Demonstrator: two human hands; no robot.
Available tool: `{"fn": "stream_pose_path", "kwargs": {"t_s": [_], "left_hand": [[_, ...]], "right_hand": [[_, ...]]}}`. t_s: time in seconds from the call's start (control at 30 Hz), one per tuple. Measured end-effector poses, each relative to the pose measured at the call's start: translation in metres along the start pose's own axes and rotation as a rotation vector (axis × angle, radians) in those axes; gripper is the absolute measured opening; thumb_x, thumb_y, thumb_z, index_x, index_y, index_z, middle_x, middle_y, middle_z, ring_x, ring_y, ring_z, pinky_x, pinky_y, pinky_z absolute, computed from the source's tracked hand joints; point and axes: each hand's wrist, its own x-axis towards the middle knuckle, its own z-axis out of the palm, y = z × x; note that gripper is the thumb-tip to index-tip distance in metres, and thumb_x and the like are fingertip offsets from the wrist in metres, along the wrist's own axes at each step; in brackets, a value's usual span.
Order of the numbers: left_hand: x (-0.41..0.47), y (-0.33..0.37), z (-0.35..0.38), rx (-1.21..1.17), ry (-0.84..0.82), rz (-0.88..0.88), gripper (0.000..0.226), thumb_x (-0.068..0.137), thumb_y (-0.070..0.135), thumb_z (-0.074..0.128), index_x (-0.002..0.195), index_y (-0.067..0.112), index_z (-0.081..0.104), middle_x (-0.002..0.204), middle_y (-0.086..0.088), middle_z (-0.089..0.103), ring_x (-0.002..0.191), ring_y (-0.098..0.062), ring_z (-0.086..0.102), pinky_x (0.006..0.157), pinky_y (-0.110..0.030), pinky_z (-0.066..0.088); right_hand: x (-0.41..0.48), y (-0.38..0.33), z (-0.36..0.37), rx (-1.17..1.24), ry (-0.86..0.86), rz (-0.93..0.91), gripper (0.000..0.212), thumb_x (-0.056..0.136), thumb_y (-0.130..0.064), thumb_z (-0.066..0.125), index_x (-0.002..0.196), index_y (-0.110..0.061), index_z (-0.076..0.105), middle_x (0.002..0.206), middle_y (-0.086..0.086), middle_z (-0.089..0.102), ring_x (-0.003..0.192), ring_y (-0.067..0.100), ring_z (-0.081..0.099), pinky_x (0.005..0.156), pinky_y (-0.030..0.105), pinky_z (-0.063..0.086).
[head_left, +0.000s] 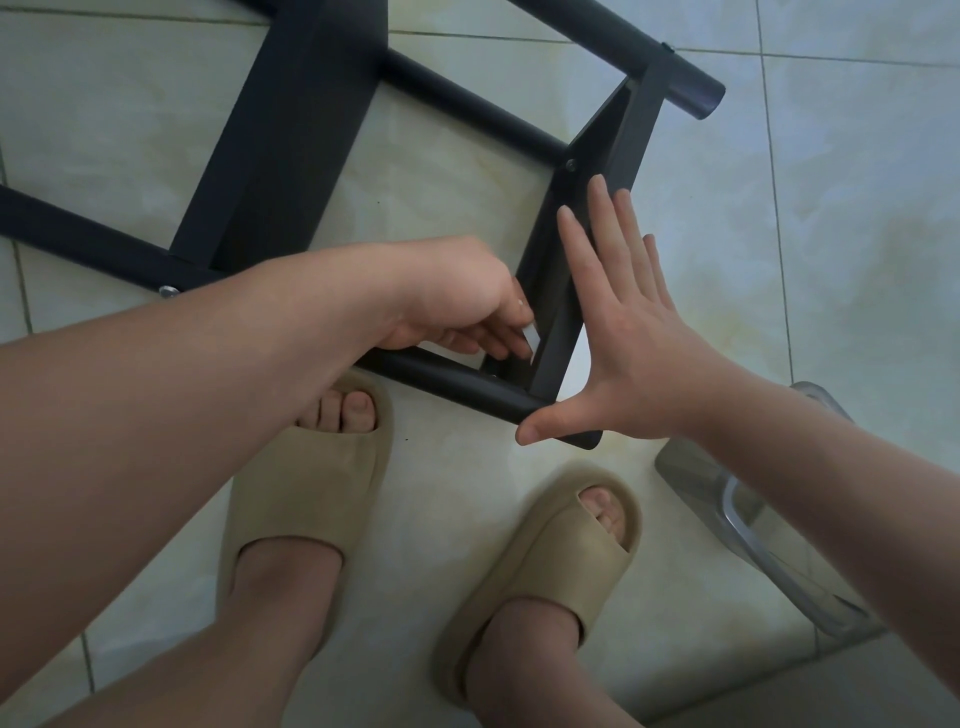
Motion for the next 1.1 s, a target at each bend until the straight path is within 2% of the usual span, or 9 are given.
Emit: {"fn": "stream_pose_path", "kwargs": {"t_s": [0.6, 0.9, 1.0, 1.1], "left_hand": [[-0.010, 0.000, -0.006, 0.247, -0.008, 0.072, 0.019, 0.100, 0.009, 0.055, 0.087, 0.018, 0.065, 0.074, 0.006, 0.076, 0.079, -0.008, 0.067, 0.073, -0.026, 0.046], [-0.013, -0.001, -0.009, 0.338, -0.044, 0.081, 0.020, 0.099, 0.007, 0.057, 0.085, 0.018, 0.067, 0.077, 0.006, 0.076, 0.073, -0.003, 0.066, 0.073, -0.024, 0.046], [-0.013, -0.002, -0.010, 0.379, -0.061, 0.078, 0.020, 0.098, 0.008, 0.058, 0.085, 0.018, 0.068, 0.075, 0.009, 0.076, 0.060, 0.006, 0.062, 0.069, -0.024, 0.043], [-0.013, -0.003, -0.010, 0.419, -0.061, 0.081, 0.020, 0.097, 0.010, 0.061, 0.082, 0.020, 0.069, 0.074, 0.008, 0.074, 0.055, 0.005, 0.058, 0.066, -0.025, 0.041]], "right_hand": [[0.000, 0.000, 0.000, 0.006, -0.009, 0.001, 0.156, 0.050, -0.101, 0.052, 0.160, -0.014, -0.015, 0.164, 0.004, -0.032, 0.148, 0.021, -0.036, 0.122, 0.046, -0.015], [0.000, 0.000, 0.000, 0.012, -0.012, 0.004, 0.157, 0.049, -0.101, 0.053, 0.160, -0.014, -0.016, 0.164, 0.003, -0.033, 0.148, 0.020, -0.037, 0.122, 0.045, -0.015], [0.000, 0.000, 0.000, 0.010, -0.010, 0.002, 0.156, 0.049, -0.101, 0.052, 0.160, -0.014, -0.016, 0.164, 0.003, -0.033, 0.148, 0.020, -0.037, 0.121, 0.045, -0.015], [0.000, 0.001, 0.000, 0.009, -0.012, 0.002, 0.156, 0.050, -0.101, 0.053, 0.160, -0.014, -0.016, 0.164, 0.003, -0.033, 0.147, 0.020, -0.037, 0.121, 0.046, -0.016]]}}
